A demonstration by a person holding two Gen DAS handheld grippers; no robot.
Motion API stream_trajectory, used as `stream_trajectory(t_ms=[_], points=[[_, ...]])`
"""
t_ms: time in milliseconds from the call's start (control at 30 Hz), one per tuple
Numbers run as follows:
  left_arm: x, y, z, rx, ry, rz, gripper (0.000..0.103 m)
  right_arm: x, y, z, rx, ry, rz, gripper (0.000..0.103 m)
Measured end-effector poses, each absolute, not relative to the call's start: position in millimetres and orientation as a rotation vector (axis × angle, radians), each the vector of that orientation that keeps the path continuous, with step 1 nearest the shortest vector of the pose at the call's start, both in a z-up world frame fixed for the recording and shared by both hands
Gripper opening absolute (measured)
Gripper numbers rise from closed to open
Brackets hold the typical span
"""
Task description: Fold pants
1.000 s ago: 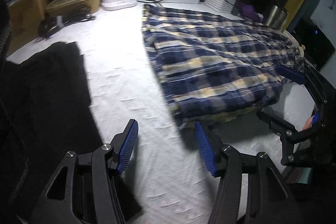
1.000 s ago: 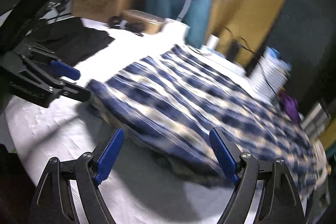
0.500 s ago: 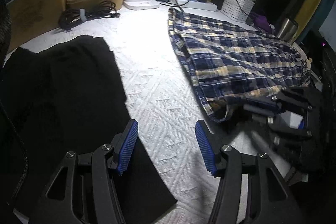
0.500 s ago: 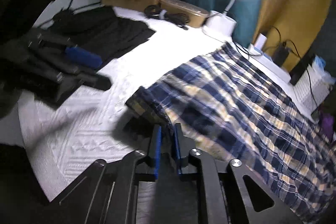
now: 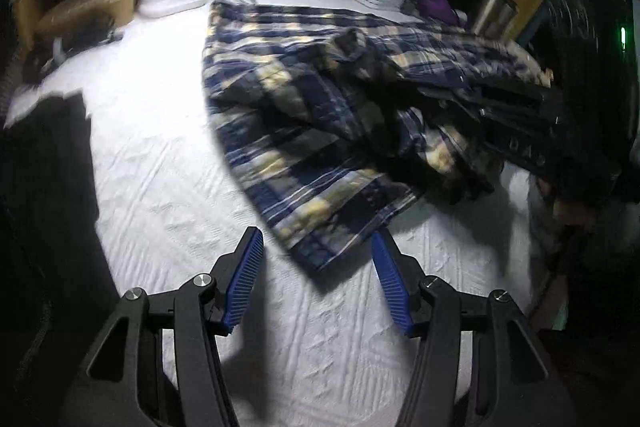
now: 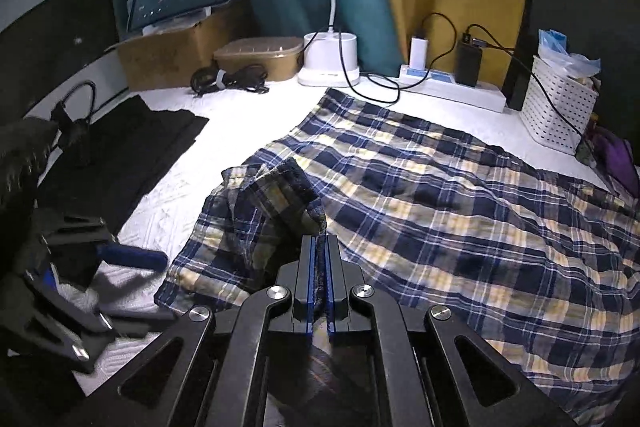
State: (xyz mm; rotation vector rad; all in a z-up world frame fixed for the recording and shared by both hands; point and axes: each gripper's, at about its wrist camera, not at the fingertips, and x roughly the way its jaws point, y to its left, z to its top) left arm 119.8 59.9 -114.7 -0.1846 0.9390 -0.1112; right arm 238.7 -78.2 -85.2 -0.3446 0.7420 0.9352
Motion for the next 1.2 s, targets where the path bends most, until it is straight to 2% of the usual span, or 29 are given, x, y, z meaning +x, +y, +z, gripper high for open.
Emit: stream_trajectory(t_ms=[33, 67, 100, 133, 467, 633, 800, 933, 1200], points=[[120.4, 55.8, -115.4, -0.163, 0.939, -0.121, 0.042, 239.7, -78.3, -84.5, -0.34, 0.741, 0.935, 0.004], [121.5, 51.9, -116.2, -0.136, 0.933, -0.124, 0.035, 240.2, -79.3, -82.4, -0.331, 0.736, 0.937, 0.004], [122.9, 48.8, -117.1, -0.111, 0.929, -0.119, 0.018, 240.6, -80.0, -81.2, -0.327, 0.734, 0.937, 0.004], [124.9, 47.9, -117.6, -0.098, 0.932, -0.121, 0.008, 240.6, -81.5, -79.0, -0.319, 0.729, 0.939, 0.004], [101.0, 78.9, -82.4, -0.089, 0.877, -0.087, 0.004, 224.7, -79.5, -55.1, -0.309, 0.675, 0.982, 0.004], [88.6, 86.1, -85.2, -0.078, 0.901, -0.077, 0.004, 205.1, -66.3, -48.9, -0.326, 0.663, 1.037, 0.004], [86.9, 89.3, -104.2, -0.106, 0.95, -0.076, 0.005, 182.3, -46.3, -66.2, -0.351, 0.707, 1.104, 0.004], [83.8, 95.9, -114.4, -0.115, 0.981, -0.04, 0.009, 170.0, -38.4, -85.3, -0.358, 0.767, 1.133, 0.004], [71.4, 111.6, -110.7, -0.1, 0.994, 0.025, 0.01, 160.5, -42.1, -100.1, -0.333, 0.828, 1.133, 0.005]])
